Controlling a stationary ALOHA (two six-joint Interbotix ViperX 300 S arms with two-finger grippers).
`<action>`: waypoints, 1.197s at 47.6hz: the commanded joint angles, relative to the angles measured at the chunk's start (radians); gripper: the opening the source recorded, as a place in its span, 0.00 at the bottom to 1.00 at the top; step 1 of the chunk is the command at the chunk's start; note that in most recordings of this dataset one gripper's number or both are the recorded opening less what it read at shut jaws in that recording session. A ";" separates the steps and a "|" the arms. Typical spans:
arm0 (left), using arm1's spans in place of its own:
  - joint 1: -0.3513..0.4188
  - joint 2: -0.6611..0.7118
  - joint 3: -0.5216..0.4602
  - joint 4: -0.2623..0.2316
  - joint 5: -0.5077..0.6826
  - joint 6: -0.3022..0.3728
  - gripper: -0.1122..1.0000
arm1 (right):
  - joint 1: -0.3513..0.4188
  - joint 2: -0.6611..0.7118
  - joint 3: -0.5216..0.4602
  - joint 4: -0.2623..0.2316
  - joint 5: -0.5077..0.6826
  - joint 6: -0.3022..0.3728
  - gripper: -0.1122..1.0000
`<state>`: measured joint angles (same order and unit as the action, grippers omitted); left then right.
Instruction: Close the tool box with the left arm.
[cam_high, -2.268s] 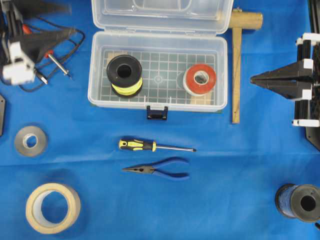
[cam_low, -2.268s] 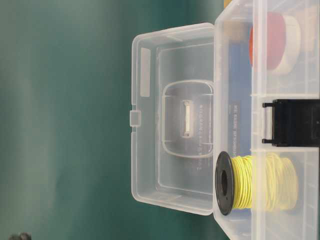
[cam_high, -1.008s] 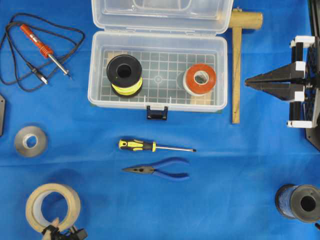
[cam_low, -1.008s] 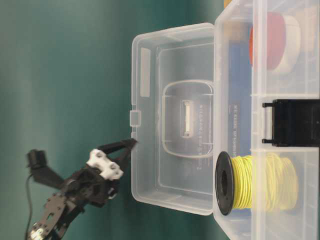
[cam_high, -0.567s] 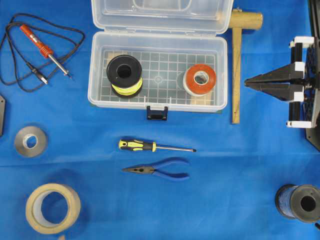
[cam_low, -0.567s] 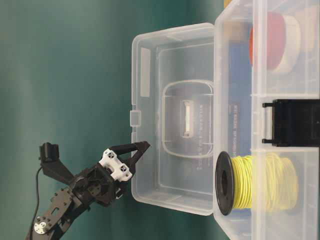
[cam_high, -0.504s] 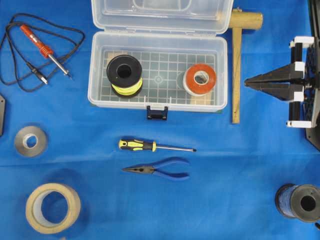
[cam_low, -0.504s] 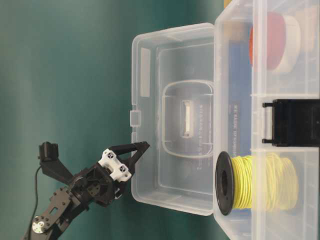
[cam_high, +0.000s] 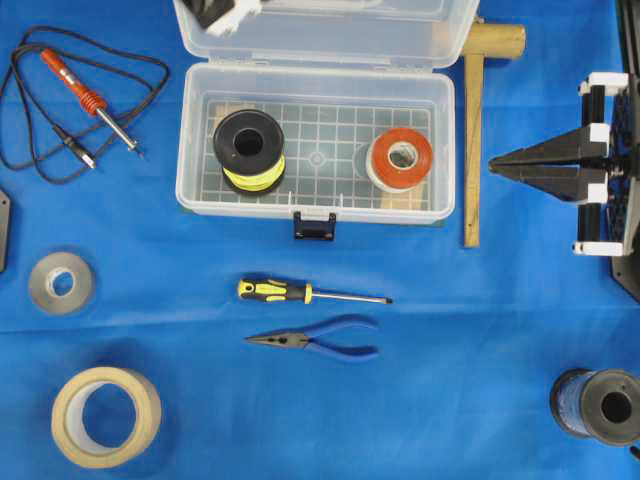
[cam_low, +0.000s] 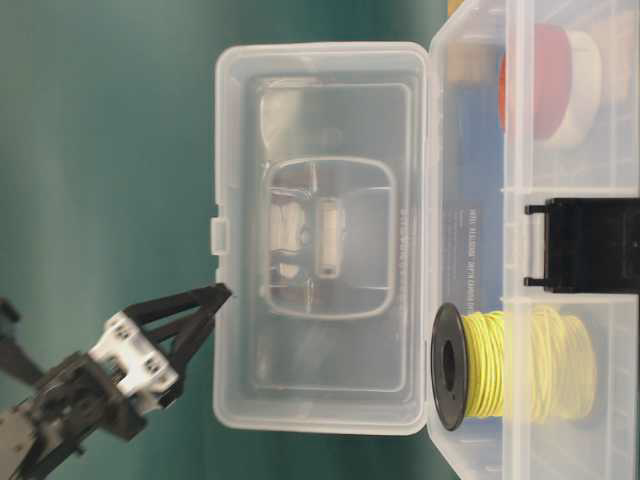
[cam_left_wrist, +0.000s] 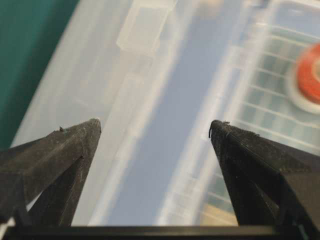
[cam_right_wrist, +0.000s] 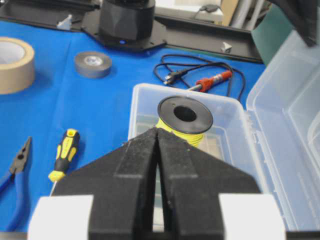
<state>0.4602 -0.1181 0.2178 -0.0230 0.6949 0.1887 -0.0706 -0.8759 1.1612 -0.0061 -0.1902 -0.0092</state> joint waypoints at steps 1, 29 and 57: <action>-0.064 -0.020 0.034 -0.006 0.034 -0.031 0.94 | 0.000 0.005 -0.020 -0.002 -0.005 -0.002 0.10; -0.391 -0.158 0.216 -0.008 0.075 -0.179 0.93 | 0.000 -0.006 -0.028 -0.003 -0.005 -0.002 0.10; -0.423 -0.624 0.410 0.000 -0.279 -0.167 0.93 | 0.000 -0.018 -0.031 -0.003 -0.005 -0.002 0.10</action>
<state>0.0353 -0.6611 0.6013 -0.0261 0.4939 0.0169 -0.0706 -0.8958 1.1597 -0.0077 -0.1902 -0.0107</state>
